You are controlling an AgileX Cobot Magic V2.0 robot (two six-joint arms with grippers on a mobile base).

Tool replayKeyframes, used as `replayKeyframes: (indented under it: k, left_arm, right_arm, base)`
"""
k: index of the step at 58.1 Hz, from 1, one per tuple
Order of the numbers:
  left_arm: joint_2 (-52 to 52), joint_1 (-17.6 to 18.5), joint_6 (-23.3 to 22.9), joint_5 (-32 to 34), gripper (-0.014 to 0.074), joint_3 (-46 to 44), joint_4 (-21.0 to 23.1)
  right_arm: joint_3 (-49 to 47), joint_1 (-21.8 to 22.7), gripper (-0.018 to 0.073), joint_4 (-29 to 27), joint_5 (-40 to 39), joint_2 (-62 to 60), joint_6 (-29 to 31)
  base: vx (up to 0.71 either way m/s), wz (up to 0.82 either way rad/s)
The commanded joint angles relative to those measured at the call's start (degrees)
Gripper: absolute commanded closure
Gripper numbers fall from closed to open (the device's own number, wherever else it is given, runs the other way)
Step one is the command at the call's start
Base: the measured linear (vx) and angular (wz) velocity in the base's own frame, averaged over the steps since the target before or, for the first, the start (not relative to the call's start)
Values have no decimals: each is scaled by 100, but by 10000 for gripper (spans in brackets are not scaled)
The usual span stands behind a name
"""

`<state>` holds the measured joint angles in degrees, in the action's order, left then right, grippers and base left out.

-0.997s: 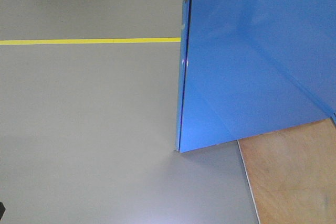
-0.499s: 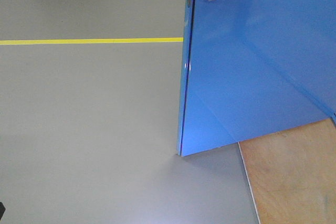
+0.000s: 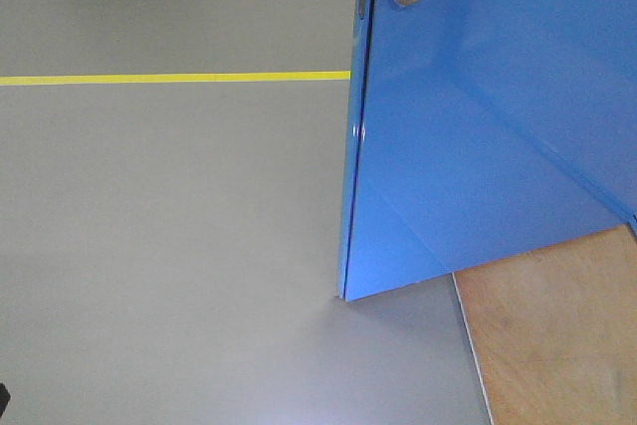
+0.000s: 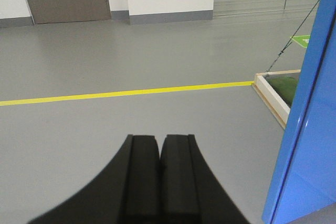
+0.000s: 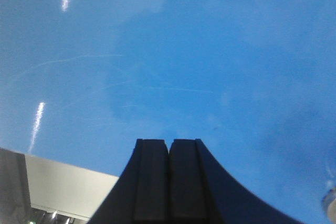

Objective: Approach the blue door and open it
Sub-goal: 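Press the right gripper flat against the blue door panel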

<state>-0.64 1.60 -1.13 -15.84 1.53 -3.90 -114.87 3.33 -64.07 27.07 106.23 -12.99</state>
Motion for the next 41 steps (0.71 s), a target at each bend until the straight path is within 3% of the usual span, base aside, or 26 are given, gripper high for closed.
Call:
replayKeyframes:
  k: [1, 41]
  left_arm:
    - [-79, -2, -37, 485, 524, -175, 17]
    - [-79, -2, -37, 485, 524, -175, 17]
  right_arm:
    - [-205, 12, 551, -194, -282, -209, 47]
    - [-205, 20, 551, -203, -274, -128, 47]
  base:
    - [0, 0]
    - [0, 0]
